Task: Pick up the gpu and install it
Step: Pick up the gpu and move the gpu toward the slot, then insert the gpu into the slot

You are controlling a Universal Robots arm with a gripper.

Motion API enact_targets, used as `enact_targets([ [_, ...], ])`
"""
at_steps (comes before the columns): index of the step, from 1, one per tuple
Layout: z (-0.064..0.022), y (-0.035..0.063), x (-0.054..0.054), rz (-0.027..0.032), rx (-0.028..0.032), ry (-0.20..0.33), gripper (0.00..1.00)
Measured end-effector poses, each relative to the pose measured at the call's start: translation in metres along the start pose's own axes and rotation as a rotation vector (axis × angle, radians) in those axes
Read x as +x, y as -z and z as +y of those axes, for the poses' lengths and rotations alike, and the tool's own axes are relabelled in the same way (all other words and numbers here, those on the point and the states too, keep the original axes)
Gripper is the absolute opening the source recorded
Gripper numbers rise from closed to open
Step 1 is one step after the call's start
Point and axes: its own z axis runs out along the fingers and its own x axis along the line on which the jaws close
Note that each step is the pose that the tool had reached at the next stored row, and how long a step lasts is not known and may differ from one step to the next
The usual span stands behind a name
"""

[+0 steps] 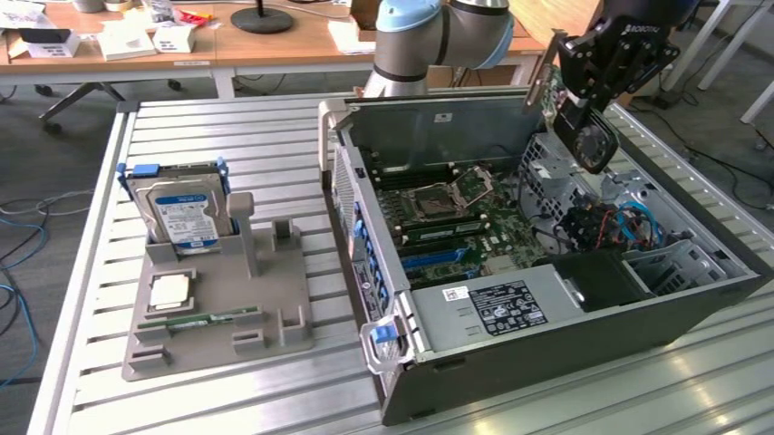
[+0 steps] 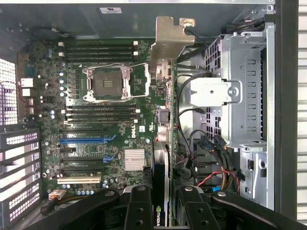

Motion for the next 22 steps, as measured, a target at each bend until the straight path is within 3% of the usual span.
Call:
enact_targets([
  [22,0.0000,-0.0014,0.0001,0.0005,-0.0003,0.010,0.26],
])
